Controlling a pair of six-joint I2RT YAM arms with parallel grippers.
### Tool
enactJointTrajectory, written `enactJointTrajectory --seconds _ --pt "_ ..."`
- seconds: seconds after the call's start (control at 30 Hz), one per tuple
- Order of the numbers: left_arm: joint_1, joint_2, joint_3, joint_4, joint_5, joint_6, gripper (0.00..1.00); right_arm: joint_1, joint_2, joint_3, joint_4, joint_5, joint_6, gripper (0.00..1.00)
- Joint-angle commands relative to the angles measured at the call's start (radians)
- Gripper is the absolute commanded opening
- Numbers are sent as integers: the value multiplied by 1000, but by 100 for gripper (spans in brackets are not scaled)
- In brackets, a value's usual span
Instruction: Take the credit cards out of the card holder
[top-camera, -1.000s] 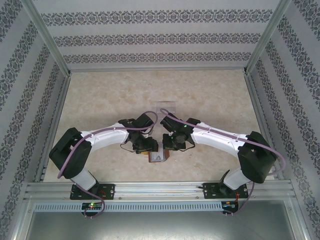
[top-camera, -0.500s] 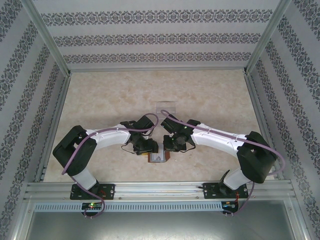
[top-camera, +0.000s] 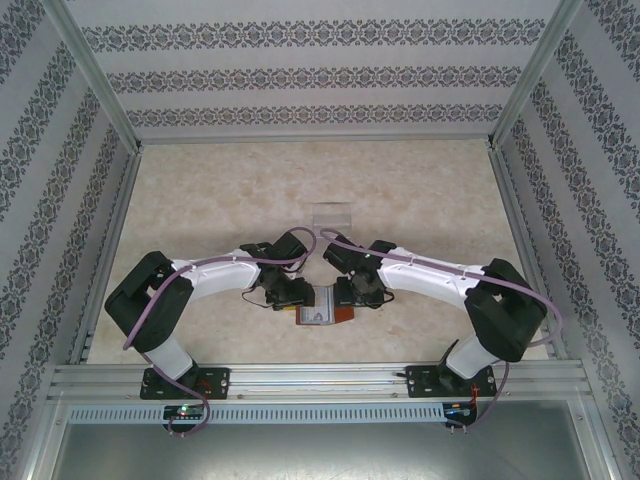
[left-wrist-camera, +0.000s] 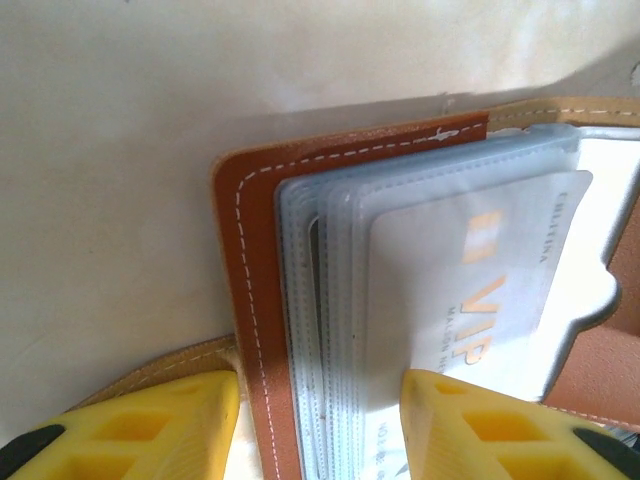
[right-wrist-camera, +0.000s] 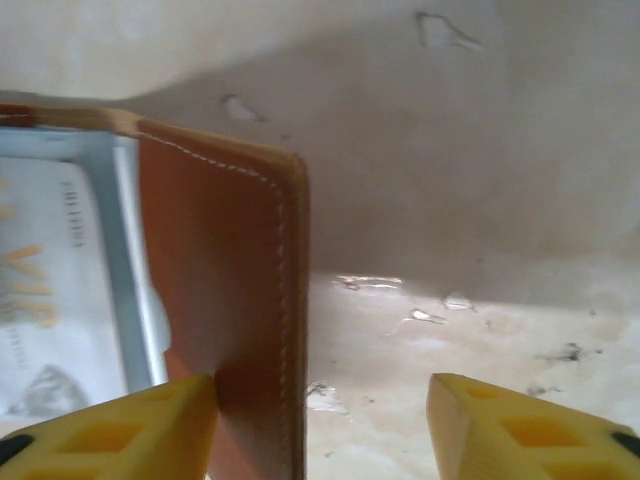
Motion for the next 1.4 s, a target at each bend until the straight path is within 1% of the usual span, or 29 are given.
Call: enactJointTrajectory --seconds 0.0,0.1,0.13,0.27,0.47,0.63,0.77,0.97,1.07,1.23,1.37 --pt "4 29 -38 12 -31 7 49 -10 37 -6 -72 86 -20 67" --pt "4 36 -37 12 -23 8 48 -9 65 -7 -74 105 -26 80" --pt "4 40 -37 11 -22 8 48 -8 74 -7 -72 108 -27 82" --pt "4 48 -36 9 -17 11 48 -5 100 -12 -65 118 -27 88" --pt "4 55 -36 4 -12 14 46 -1 141 -10 -71 138 -29 88" --pt "4 57 -36 -2 -13 18 45 9 136 15 -95 146 -30 86" --pt "4 57 -36 -2 -14 19 45 19 98 36 -108 145 -29 80" --pt "4 57 -32 -2 -11 23 44 22 53 68 -120 126 -29 60" --pt "4 57 -32 -4 -9 25 44 24 33 77 -119 110 -27 52" --pt "5 55 -33 -3 -9 27 43 24 0 75 -83 58 -20 39" --pt "4 53 -36 -1 -6 28 42 25 -23 70 -46 17 -6 32"
